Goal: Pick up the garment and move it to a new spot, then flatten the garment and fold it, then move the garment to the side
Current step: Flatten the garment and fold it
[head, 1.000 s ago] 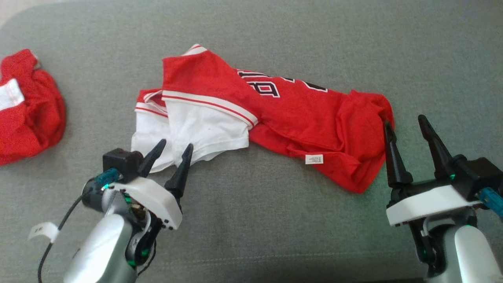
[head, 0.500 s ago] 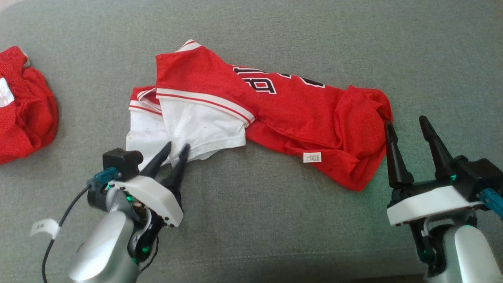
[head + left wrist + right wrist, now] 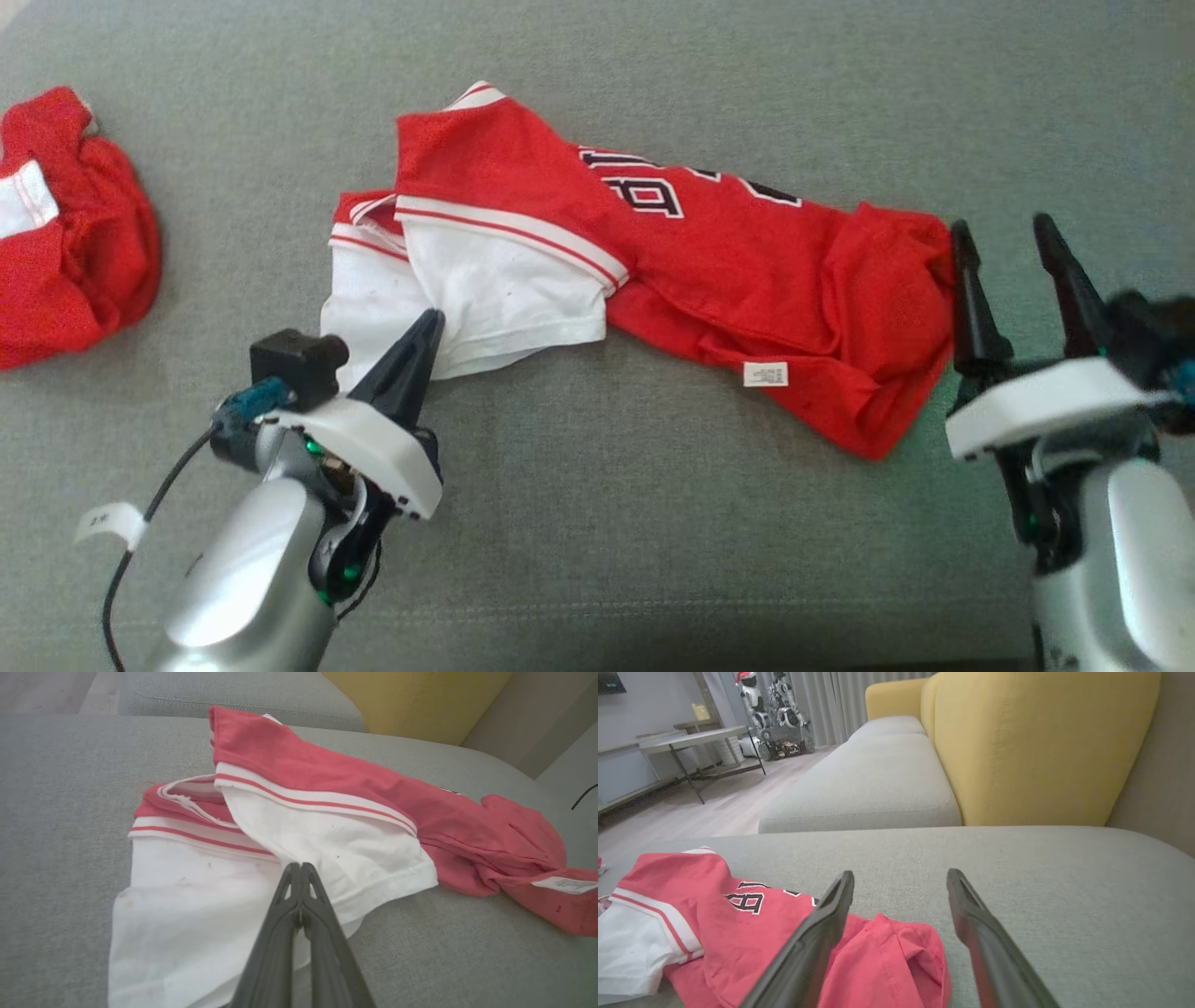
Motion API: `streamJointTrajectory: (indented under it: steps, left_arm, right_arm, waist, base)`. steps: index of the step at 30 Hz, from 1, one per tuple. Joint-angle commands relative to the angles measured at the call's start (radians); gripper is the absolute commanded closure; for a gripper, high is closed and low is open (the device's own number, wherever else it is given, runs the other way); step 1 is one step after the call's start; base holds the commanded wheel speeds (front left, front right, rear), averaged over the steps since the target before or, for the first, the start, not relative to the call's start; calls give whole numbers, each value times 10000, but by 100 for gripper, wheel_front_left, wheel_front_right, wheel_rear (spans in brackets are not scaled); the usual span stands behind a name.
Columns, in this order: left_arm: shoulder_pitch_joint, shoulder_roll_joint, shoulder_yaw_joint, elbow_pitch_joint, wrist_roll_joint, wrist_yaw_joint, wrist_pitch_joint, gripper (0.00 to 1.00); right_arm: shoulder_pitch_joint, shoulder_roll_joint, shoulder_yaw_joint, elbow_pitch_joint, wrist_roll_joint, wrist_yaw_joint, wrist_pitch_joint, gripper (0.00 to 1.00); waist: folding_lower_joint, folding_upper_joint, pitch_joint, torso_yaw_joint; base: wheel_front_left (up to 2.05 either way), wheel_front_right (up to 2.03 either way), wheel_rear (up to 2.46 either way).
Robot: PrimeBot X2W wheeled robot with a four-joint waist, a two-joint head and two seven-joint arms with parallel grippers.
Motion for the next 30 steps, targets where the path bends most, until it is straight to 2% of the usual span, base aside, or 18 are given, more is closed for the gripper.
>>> streamJointTrajectory:
  steps: [1, 8, 18, 19, 20, 22, 30]
  left_arm:
    - [-582, 242, 290, -354, 125, 31, -126, 100]
    - [-991, 114, 94, -329, 238, -11, -333, 100]
    - [-1327, 36, 36, 43, 189, -73, -731, 100]
    - [-1334, 37, 38, 80, 180, -74, -757, 100]
    - [-1343, 38, 42, 114, 171, -75, -780, 100]
    - [-1358, 48, 53, 174, 157, -75, -825, 100]
    - [-1264, 296, 263, -28, 243, 120, -1109, 100]
  right_arm:
    - [-646, -210, 323, -28, 110, -7, 280, 0]
    - [-1785, -1014, 1099, 1593, 636, -7, 2146, 0]
    - [-2492, -1713, 1933, 2486, 1267, -7, 3188, 0]
    - [-2478, -1735, 1970, 2462, 1329, -7, 3253, 23]
    - [-2457, -1753, 1998, 2418, 1375, -7, 3297, 56]
    - [-2396, -1755, 2048, 2266, 1480, -7, 3315, 100]
    - [-2041, -1652, 1880, 1332, 1688, -7, 2651, 100]
  waist:
    - [0, 0, 150, 135]
    - [0, 0, 643, 540]
    - [0, 0, 938, 736]
    - [0, 0, 935, 733]
    - [0, 0, 932, 727]
    - [0, 0, 919, 709]
    - [0, 0, 617, 553]
  base:
    - [0, 0, 0]
    - [0, 0, 0]
    - [0, 0, 0]
    - [0, 0, 0]
    - [0, 0, 0]
    - [0, 0, 0]
    - [0, 0, 0]
